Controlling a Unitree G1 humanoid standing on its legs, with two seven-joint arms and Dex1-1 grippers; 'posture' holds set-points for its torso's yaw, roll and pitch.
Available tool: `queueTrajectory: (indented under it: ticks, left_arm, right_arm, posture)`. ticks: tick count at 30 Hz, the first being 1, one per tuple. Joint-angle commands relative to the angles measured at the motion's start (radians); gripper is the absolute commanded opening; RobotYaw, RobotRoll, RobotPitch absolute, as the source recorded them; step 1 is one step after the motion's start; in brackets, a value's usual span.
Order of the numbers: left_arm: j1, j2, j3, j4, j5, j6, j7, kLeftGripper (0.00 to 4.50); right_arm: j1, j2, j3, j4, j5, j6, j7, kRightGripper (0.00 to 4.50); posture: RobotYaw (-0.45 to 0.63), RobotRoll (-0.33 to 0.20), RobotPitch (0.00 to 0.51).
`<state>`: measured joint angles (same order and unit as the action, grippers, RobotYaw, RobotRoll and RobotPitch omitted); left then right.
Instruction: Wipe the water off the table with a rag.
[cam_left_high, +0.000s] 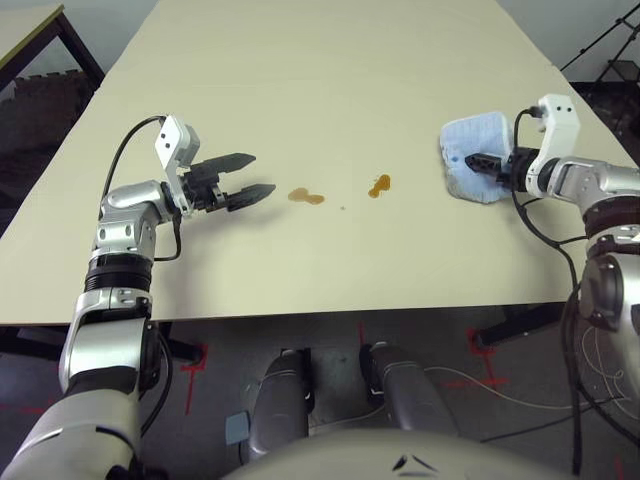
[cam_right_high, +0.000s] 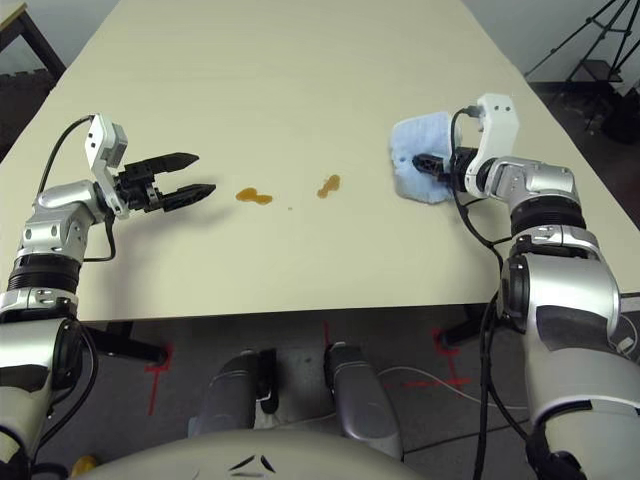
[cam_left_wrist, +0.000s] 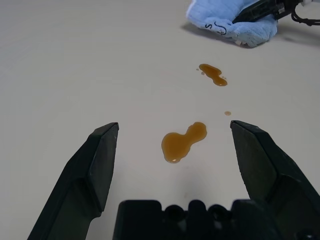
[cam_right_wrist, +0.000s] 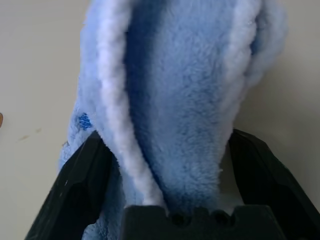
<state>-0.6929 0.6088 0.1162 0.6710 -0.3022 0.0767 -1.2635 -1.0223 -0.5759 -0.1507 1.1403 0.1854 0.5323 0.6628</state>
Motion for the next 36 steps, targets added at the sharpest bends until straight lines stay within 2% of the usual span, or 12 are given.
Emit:
queueTrajectory:
  ticks: [1, 8, 10, 15, 22, 28, 36]
  left_arm:
    - [0.012, 0.006, -0.004, -0.019, 0.003, -0.002, 0.004, 4.50]
    - [-0.003, 0.000, -0.010, -0.001, 0.011, -0.013, 0.011, 4.50]
    - [-0.010, -0.003, -0.012, 0.008, 0.014, -0.017, 0.013, 4.50]
    - [-0.015, -0.004, -0.015, 0.018, 0.019, -0.029, 0.014, 4.50]
    - [-0.025, 0.013, -0.013, 0.038, 0.019, -0.037, 0.000, 4.50]
    - [-0.017, 0.021, 0.000, 0.026, 0.001, -0.027, -0.021, 4.50]
    - [-0.005, 0.023, 0.001, 0.023, 0.011, -0.042, -0.013, 4.50]
  right_arm:
    - [-0.016, 0.001, 0.001, 0.019, -0.015, -0.012, 0.005, 3.12]
    - [-0.031, -0.008, -0.040, -0.005, 0.013, -0.042, 0.006, 0.52]
    - [-0.042, -0.007, -0.063, -0.015, 0.033, -0.024, 0.003, 0.01]
    - [-0.114, 0.025, -0.186, -0.087, 0.175, 0.173, -0.010, 0.01]
    - [-0.098, 0.104, -0.198, -0.320, 0.265, 0.406, -0.055, 0.01]
    - [0.007, 0.196, -0.119, -0.440, 0.236, 0.446, -0.091, 0.01]
    - [0.066, 0.261, -0.036, -0.367, 0.167, 0.350, -0.107, 0.01]
  posture:
    - [-0.20, 0.000, 0.131]
    - [-0.21, 0.000, 0.131]
    - [-0.21, 0.000, 0.131]
    - [-0.21, 0.000, 0.130]
    - [-0.21, 0.000, 0.130]
    - [-0.20, 0.000, 0.129]
    - [-0.18, 0.000, 0.127]
